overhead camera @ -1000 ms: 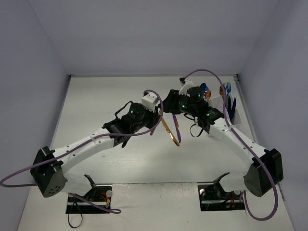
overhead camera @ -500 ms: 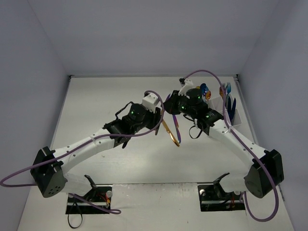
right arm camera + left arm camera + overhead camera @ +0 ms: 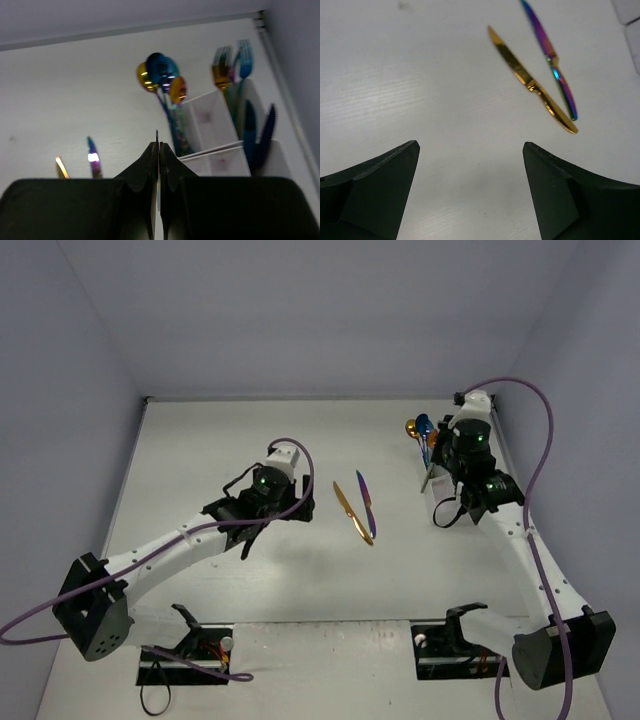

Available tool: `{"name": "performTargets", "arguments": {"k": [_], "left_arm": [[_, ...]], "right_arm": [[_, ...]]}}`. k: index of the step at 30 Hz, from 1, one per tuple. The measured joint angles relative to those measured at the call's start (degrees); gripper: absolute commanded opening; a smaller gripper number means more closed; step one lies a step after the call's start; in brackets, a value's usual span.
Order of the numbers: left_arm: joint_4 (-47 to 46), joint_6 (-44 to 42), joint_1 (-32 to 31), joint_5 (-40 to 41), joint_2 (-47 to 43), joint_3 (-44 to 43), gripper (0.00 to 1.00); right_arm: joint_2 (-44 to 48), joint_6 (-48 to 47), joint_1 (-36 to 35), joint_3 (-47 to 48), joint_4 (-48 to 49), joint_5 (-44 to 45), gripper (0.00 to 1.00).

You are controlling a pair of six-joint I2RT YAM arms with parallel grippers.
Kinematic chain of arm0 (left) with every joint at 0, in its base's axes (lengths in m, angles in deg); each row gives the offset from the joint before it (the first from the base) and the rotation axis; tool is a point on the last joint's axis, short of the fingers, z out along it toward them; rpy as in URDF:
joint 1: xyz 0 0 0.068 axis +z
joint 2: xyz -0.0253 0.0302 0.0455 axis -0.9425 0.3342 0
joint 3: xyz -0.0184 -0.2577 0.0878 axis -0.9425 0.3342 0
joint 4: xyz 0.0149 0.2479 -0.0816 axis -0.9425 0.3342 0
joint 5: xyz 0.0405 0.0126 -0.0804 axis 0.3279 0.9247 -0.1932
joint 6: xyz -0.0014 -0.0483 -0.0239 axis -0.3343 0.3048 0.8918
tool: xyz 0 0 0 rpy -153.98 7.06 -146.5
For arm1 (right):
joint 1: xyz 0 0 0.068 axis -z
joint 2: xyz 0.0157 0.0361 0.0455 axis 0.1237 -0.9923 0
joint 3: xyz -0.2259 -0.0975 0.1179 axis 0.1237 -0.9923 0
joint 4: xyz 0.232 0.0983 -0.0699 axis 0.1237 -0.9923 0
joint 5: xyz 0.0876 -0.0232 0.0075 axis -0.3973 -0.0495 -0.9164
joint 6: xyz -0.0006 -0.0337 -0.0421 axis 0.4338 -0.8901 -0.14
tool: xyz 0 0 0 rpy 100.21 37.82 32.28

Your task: Sort the eating utensils into containers

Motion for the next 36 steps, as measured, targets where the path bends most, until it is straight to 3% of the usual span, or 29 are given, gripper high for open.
{"name": "performTargets", "arguments": {"k": [4, 10, 24, 28, 33, 36], "left_arm": [[3.08, 4.16, 4.22, -0.87, -0.36, 3.86, 0.82], [6.12, 7.28, 4.90, -1.46, -0.42, 5.03, 0.82], [7.69, 10.40, 4.93, -2.40, -0.60, 5.04, 0.82], [7.73, 10.49, 4.95, -2.39, -0.96, 5.14, 0.82], [7.74, 10.49, 4.95, -2.42, -0.99, 5.14, 0.82], [7.84, 10.25, 4.96, -2.42, -0.92, 5.11, 0.82]], "right_arm": [[1.48, -5.75, 4.11, 0.41, -0.97, 6.64, 0.00], [-0.72, -10.93, 14.30, 1.43, -1.45, 9.06, 0.00], [-10.63, -11.45, 22.91, 0.30, 5.72, 1.79, 0.01], [-11.84, -11.14, 23.10, -0.50, 7.09, 0.15, 0.24], [-11.98, -9.92, 23.16, -2.17, 8.19, -1.74, 0.42], [-11.90, -9.01, 22.59, -2.47, 8.14, -2.59, 0.48]]}}
